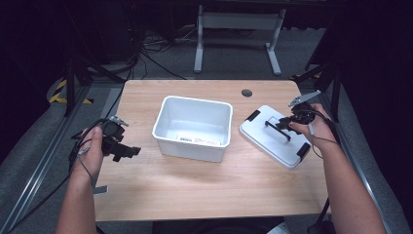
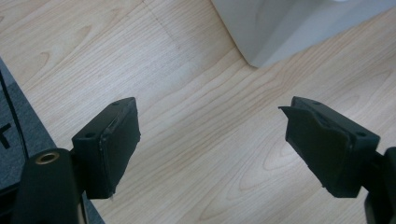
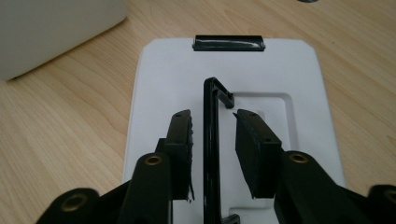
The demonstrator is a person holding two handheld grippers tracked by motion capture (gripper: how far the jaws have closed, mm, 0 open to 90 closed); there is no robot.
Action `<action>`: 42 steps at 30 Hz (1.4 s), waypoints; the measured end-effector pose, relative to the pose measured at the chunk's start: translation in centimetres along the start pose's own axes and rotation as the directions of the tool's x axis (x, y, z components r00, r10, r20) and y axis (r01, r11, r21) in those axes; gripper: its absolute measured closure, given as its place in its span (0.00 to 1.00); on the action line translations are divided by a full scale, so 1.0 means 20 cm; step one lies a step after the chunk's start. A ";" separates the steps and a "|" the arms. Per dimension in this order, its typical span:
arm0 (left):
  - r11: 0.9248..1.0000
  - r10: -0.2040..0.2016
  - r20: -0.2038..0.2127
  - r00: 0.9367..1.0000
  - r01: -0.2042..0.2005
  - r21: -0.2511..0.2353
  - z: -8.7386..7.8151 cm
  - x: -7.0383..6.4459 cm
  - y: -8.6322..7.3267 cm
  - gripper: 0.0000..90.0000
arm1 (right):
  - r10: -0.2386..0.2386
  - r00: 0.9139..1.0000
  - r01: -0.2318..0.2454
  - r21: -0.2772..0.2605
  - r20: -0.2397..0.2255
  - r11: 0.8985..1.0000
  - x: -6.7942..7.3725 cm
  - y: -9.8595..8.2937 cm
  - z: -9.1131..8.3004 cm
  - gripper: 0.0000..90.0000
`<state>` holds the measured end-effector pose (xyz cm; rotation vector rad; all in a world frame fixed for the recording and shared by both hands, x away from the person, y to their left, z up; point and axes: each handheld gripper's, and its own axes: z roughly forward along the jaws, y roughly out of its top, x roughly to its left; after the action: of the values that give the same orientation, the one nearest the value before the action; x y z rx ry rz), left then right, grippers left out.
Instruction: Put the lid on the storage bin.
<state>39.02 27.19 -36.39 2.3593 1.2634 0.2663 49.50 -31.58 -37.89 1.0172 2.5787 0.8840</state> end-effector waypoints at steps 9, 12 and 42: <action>1.000 0.003 0.004 1.000 -0.003 -0.001 -0.02 -0.02 -0.03 0.20 | -0.020 0.999 0.017 -0.072 -0.041 0.997 0.14 0.03 -0.10 0.61; 1.000 0.002 -0.001 1.000 -0.002 -0.001 -0.03 -0.02 -0.02 0.20 | -0.044 0.997 0.039 -0.087 -0.061 0.995 0.21 0.03 -0.12 0.58; 0.999 0.047 0.011 0.999 -0.048 0.021 0.01 -0.05 0.05 0.20 | -0.084 0.989 0.086 0.016 -0.119 0.996 0.51 -0.10 0.05 0.52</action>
<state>39.23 25.80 -36.15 2.4080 1.2123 0.2566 41.32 -25.30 -39.81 0.8779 2.7120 0.9230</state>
